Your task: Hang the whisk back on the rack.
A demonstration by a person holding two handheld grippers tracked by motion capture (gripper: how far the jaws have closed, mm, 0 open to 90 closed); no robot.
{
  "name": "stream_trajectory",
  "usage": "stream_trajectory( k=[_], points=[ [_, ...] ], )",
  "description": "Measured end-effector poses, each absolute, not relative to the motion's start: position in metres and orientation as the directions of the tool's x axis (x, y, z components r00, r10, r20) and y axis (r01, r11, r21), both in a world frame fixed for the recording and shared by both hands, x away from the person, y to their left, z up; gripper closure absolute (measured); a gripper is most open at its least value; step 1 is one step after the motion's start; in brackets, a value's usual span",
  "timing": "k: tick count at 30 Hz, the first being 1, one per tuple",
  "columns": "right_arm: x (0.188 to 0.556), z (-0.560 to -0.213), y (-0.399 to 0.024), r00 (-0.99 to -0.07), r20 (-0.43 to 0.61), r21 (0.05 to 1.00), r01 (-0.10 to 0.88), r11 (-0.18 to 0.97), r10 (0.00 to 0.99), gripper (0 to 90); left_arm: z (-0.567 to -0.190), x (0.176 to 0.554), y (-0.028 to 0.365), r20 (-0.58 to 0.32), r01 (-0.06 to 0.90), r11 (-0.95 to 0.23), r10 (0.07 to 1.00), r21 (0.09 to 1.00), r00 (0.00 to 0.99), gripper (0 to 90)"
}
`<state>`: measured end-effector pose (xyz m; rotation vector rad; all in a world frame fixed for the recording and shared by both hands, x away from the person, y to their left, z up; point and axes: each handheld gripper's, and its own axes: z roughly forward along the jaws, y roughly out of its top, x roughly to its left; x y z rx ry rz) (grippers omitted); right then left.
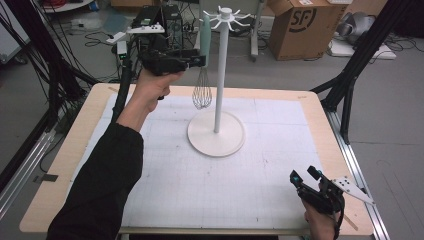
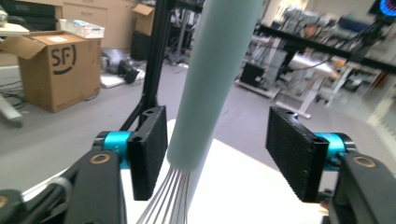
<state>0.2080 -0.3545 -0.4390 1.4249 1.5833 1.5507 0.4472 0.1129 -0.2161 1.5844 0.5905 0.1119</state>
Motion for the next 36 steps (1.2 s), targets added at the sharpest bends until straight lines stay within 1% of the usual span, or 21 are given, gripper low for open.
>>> stream_trajectory(
  k=[3, 6, 7, 8, 10, 12, 14, 15, 17, 18, 20, 22, 30, 32, 36],
  points=[
    [0.208, -0.439, -0.354, -0.326, 0.301, 0.927, 0.321, -0.195, 0.896, 20.4, -0.233, 0.443, 0.127, -0.298, 0.319, 0.029, 0.45, 0.947, 0.842, 37.4],
    [0.207, -0.439, -0.353, -0.328, 0.302, 0.926, 0.326, -0.193, 0.895, 20.4, -0.242, 0.44, 0.135, -0.306, 0.322, 0.045, 0.454, 0.946, 0.837, 37.0],
    [0.208, -0.439, -0.353, -0.325, 0.301, 0.926, 0.325, -0.193, 0.897, 20.4, -0.25, 0.434, 0.142, -0.302, 0.315, 0.053, 0.469, 0.948, 0.83, 36.7],
    [0.208, -0.439, -0.352, -0.325, 0.301, 0.925, 0.327, -0.192, 0.896, 20.4, -0.25, 0.434, 0.142, -0.302, 0.315, 0.053, 0.469, 0.948, 0.83, 36.7],
    [0.208, -0.439, -0.352, -0.327, 0.295, 0.928, 0.322, -0.188, 0.898, 20.4, -0.257, 0.426, 0.147, -0.278, 0.29, 0.052, 0.492, 0.955, 0.825, 36.2],
    [0.208, -0.439, -0.352, -0.327, 0.295, 0.926, 0.327, -0.186, 0.898, 20.3, -0.265, 0.416, 0.153, -0.277, 0.281, 0.067, 0.489, 0.957, 0.827, 34.6],
    [0.208, -0.439, -0.351, -0.329, 0.292, 0.928, 0.325, -0.182, 0.898, 20.3, -0.273, 0.406, 0.157, -0.264, 0.272, 0.057, 0.498, 0.961, 0.826, 33.3],
    [0.209, -0.439, -0.351, -0.331, 0.289, 0.929, 0.325, -0.179, 0.898, 20.3, -0.277, 0.401, 0.158, -0.265, 0.271, 0.062, 0.498, 0.961, 0.826, 30.9],
    [0.208, -0.439, -0.351, -0.331, 0.291, 0.928, 0.327, -0.18, 0.898, 20.4, -0.285, 0.392, 0.161, -0.258, 0.264, 0.061, 0.501, 0.963, 0.826, 30.0],
    [0.209, -0.439, -0.35, -0.331, 0.291, 0.927, 0.33, -0.179, 0.898, 20.3, -0.289, 0.387, 0.162, -0.256, 0.26, 0.064, 0.504, 0.963, 0.825, 27.8],
    [0.209, -0.44, -0.349, -0.334, 0.287, 0.928, 0.329, -0.174, 0.898, 20.3, -0.296, 0.38, 0.165, -0.255, 0.258, 0.066, 0.505, 0.964, 0.824, 26.2],
    [0.21, -0.44, -0.349, -0.334, 0.283, 0.929, 0.33, -0.17, 0.899, 20.4, -0.303, 0.375, 0.169, -0.257, 0.262, 0.063, 0.511, 0.963, 0.82, 25.7],
    [0.21, -0.44, -0.347, -0.333, 0.279, 0.928, 0.334, -0.165, 0.901, 20.3, -0.332, 0.352, 0.187, -0.285, 0.259, 0.125, 0.534, 0.958, 0.796, 24.7],
    [0.21, -0.44, -0.346, -0.332, 0.279, 0.928, 0.334, -0.164, 0.901, 20.3, -0.339, 0.346, 0.189, -0.287, 0.261, 0.124, 0.527, 0.957, 0.8, 24.7],
    [0.21, -0.44, -0.346, -0.332, 0.279, 0.928, 0.334, -0.165, 0.901, 20.3, -0.351, 0.335, 0.19, -0.288, 0.27, 0.114, 0.541, 0.956, 0.79, 24.9]
  ],
)
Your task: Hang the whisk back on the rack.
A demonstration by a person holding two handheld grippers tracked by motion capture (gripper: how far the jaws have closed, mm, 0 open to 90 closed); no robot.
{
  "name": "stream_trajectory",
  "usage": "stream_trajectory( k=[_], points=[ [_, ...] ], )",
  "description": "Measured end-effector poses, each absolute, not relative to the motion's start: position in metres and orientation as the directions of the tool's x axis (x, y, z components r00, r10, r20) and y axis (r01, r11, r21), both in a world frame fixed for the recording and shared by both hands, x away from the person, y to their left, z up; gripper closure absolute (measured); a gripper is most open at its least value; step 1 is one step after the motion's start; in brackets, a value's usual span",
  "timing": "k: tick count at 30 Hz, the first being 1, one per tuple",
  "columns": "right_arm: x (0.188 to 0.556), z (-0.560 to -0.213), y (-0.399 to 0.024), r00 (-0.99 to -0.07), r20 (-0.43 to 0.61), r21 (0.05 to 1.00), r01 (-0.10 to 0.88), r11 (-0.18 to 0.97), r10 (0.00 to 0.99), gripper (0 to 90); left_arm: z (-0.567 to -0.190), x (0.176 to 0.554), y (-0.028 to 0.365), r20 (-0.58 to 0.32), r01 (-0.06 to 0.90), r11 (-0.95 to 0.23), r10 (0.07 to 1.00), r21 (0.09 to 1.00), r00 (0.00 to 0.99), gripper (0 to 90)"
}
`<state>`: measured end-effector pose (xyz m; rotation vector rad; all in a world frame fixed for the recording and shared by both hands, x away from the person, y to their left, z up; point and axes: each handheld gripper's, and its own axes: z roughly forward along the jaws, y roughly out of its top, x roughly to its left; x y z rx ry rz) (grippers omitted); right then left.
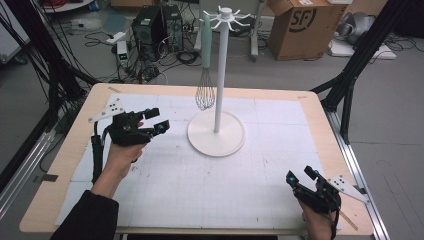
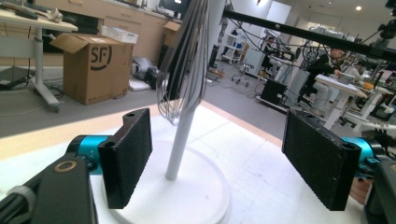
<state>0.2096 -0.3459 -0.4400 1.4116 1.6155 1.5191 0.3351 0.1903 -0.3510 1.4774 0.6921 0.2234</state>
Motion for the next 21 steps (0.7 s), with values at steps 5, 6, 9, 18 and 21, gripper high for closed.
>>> stream_trajectory(
  k=[5, 6, 9, 18, 21],
  points=[
    [0.21, -0.44, -0.345, -0.334, 0.277, 0.928, 0.337, -0.16, 0.901, 20.3, -0.361, 0.324, 0.188, -0.288, 0.268, 0.114, 0.513, 0.957, 0.809, 24.9],
    [0.21, -0.44, -0.345, -0.334, 0.274, 0.929, 0.334, -0.159, 0.902, 20.3, -0.363, 0.322, 0.187, -0.292, 0.27, 0.117, 0.499, 0.956, 0.816, 24.8],
    [0.211, -0.44, -0.344, -0.336, 0.275, 0.929, 0.333, -0.159, 0.901, 20.3, -0.366, 0.317, 0.184, -0.288, 0.274, 0.103, 0.488, 0.956, 0.824, 24.6],
    [0.214, -0.44, -0.34, -0.341, 0.268, 0.93, 0.335, -0.149, 0.901, 20.4, -0.384, 0.301, 0.183, -0.284, 0.274, 0.093, 0.484, 0.957, 0.828, 24.5],
    [0.214, -0.44, -0.34, -0.341, 0.268, 0.929, 0.338, -0.149, 0.901, 20.3, -0.394, 0.296, 0.184, -0.293, 0.281, 0.098, 0.481, 0.955, 0.827, 24.5]
  ],
)
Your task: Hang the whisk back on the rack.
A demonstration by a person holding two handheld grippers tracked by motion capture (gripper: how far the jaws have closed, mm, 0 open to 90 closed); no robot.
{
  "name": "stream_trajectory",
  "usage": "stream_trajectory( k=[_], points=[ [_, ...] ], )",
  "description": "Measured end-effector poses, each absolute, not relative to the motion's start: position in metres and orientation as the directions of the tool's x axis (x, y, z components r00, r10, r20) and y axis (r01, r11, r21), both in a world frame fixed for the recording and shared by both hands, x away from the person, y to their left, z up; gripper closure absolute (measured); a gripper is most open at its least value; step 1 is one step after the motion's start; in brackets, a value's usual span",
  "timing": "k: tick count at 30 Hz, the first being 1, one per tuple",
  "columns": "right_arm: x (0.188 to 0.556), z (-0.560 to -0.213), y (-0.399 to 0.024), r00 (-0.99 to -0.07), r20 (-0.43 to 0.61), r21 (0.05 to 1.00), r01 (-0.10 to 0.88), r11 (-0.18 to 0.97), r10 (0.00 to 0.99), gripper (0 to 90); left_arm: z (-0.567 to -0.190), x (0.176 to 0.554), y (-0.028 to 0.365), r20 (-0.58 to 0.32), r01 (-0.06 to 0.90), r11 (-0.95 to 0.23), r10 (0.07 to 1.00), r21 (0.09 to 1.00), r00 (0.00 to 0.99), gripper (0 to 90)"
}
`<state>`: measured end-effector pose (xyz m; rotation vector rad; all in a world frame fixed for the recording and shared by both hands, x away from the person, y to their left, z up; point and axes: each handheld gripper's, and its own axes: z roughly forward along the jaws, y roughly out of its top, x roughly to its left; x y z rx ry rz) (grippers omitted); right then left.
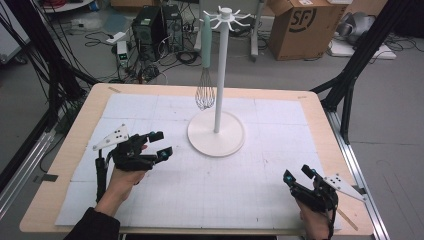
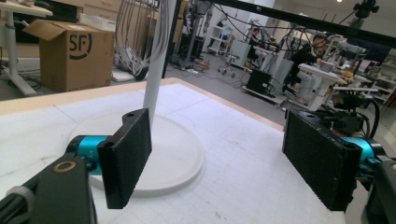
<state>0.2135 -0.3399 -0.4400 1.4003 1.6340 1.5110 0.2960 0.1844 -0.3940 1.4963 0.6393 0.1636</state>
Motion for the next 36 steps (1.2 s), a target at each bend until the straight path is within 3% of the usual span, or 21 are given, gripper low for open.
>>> stream_trajectory(
  k=[12, 23, 36],
  points=[
    [0.214, -0.439, -0.34, -0.346, 0.267, 0.933, 0.327, -0.151, 0.899, 20.3, -0.423, 0.278, 0.191, -0.311, 0.291, 0.121, 0.514, 0.949, 0.8, 24.3],
    [0.211, -0.437, -0.339, -0.348, 0.272, 0.932, 0.327, -0.156, 0.897, 20.3, -0.433, 0.263, 0.194, -0.278, 0.237, 0.146, 0.503, 0.961, 0.818, 23.6],
    [0.212, -0.435, -0.329, -0.399, 0.242, 0.94, 0.321, -0.113, 0.884, 20.0, -0.445, 0.256, 0.2, -0.236, 0.225, 0.09, 0.558, 0.97, 0.796, 21.7]
  ],
)
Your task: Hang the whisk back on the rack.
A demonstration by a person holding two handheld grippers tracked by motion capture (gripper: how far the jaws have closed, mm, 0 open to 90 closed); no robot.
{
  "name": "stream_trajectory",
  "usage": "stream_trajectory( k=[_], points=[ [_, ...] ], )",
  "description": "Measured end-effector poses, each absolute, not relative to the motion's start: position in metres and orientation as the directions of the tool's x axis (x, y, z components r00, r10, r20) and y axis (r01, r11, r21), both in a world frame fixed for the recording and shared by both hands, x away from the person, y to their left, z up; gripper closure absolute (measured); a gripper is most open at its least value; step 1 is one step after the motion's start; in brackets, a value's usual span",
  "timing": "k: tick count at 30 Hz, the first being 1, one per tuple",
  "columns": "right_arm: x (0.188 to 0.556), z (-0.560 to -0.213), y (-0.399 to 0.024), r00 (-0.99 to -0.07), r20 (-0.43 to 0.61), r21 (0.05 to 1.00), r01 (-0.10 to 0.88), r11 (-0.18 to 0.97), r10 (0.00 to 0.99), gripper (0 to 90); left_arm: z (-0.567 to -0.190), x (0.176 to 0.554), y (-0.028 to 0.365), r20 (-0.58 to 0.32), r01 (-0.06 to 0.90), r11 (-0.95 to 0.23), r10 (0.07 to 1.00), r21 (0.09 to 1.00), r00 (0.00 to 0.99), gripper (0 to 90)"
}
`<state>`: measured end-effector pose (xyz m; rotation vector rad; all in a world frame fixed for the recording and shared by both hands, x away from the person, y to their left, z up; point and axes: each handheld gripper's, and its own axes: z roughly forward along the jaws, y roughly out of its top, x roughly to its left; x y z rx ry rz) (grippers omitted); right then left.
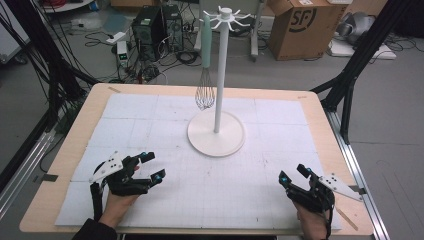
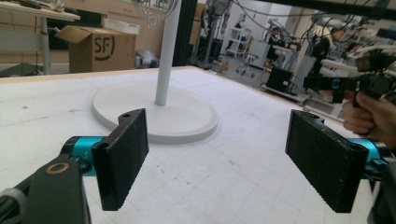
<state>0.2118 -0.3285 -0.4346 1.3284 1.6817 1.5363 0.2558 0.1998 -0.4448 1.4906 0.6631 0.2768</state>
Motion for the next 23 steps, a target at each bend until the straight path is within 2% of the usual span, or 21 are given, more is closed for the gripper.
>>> stream_trajectory(
  k=[23],
  points=[
    [0.2139, -0.4341, -0.3245, -0.415, 0.217, 0.945, 0.316, -0.084, 0.883, 20.0, -0.4479, 0.2569, 0.1956, -0.236, 0.235, 0.073, 0.552, 0.969, 0.8, 21.4]
  ],
)
